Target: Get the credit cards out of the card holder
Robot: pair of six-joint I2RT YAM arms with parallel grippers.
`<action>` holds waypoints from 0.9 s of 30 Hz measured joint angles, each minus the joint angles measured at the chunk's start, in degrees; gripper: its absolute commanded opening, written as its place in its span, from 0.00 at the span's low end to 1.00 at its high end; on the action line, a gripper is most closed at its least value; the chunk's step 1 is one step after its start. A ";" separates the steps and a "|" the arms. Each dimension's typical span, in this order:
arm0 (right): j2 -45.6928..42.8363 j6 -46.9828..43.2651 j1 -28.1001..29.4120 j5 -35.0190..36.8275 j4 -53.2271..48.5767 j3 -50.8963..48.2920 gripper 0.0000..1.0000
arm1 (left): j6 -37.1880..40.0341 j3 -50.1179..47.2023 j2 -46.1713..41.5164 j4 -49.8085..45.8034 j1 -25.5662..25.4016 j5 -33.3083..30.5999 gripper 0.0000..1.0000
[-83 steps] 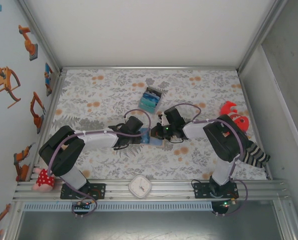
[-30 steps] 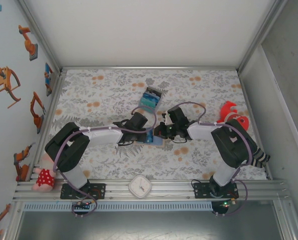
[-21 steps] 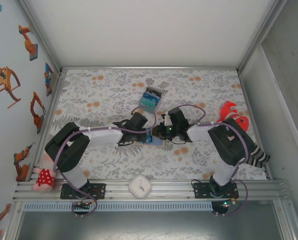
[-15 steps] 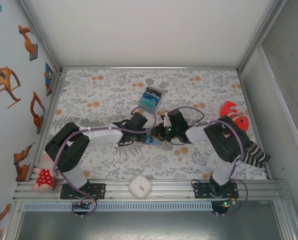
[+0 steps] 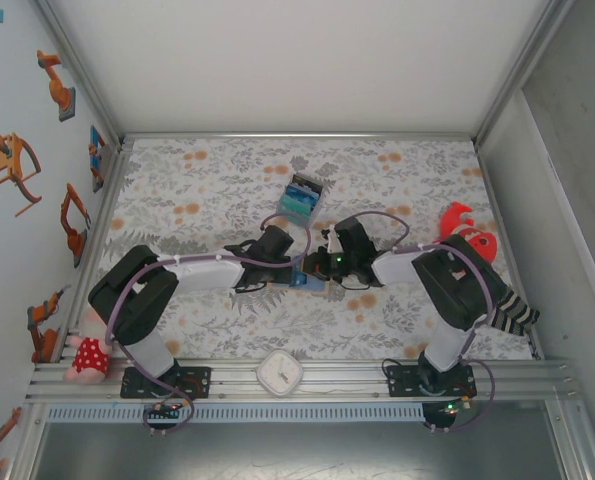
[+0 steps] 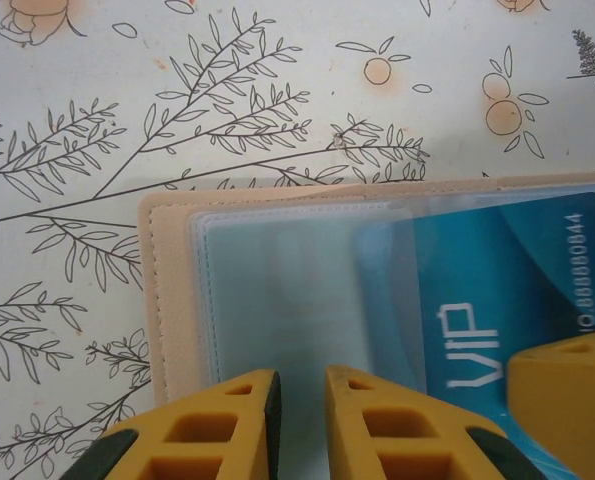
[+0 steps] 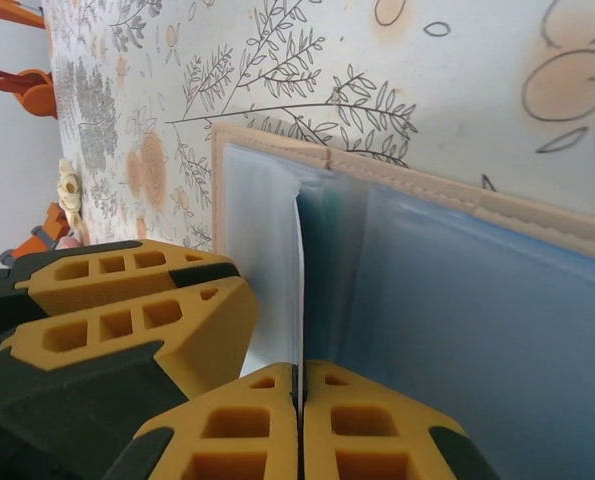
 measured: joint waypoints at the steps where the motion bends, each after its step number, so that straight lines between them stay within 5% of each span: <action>1: -0.52 -0.48 -0.04 0.48 -0.96 0.00 0.03 | 0.00 -0.04 -0.04 0.00 0.04 -0.02 0.20; 12: -9.53 -7.21 -0.59 5.05 -14.23 0.85 0.00 | 1.22 -0.02 -0.74 -1.11 0.76 -0.17 0.31; 20: -17.99 -16.04 -0.85 11.80 -26.27 6.23 0.00 | 2.80 0.20 -6.49 -2.97 1.05 -1.79 0.50; 27: -19.82 -25.31 -0.92 19.19 -36.24 14.25 0.00 | 2.82 -0.39 -15.72 -3.45 1.46 -6.60 0.82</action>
